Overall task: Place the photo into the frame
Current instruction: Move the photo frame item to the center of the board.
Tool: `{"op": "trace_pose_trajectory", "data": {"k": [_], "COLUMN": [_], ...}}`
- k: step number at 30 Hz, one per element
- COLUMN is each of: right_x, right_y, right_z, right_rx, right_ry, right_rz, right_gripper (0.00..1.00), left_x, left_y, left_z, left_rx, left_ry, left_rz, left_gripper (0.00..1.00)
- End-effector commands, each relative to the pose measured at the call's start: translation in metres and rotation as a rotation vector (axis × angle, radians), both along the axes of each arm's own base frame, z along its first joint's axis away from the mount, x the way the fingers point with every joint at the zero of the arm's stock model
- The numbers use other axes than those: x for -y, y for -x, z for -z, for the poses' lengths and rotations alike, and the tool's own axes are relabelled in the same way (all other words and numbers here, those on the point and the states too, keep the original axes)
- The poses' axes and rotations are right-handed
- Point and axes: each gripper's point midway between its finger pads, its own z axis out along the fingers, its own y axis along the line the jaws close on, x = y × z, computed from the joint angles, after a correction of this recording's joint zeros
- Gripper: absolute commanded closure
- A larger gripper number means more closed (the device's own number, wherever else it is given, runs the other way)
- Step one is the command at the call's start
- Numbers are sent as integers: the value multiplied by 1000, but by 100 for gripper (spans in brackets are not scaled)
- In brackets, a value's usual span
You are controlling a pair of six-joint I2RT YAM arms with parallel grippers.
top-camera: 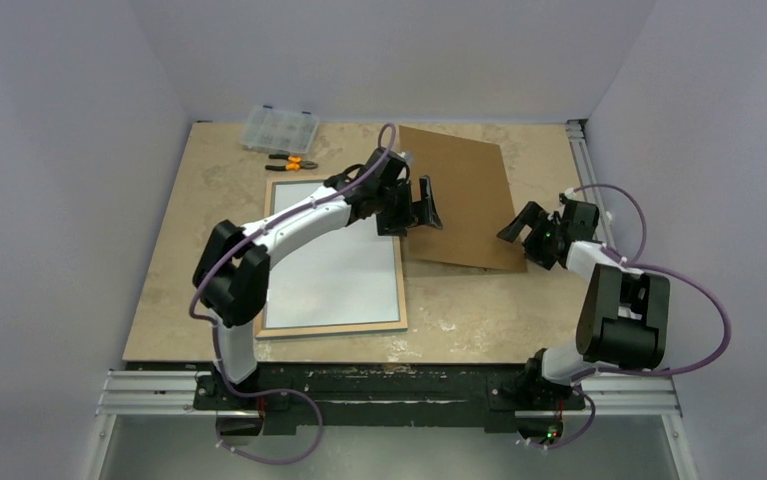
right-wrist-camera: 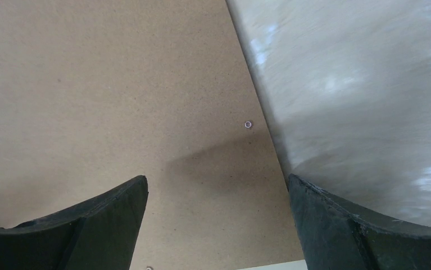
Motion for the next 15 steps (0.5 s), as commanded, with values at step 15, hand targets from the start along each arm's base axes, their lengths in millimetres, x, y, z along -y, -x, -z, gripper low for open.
{"op": "trace_pose_trajectory", "data": {"k": [15], "right_x": [-102], "right_y": [103], "right_z": [-4], "right_rx": [-225], "right_ry": [-77], "right_rz": [-264], "right_gripper": [4], "left_x": [-147], "left_y": [77], "left_z": [23], "left_rx": [-43], "left_ry": [-349], "left_rz": [-204], "left_gripper": [0]}}
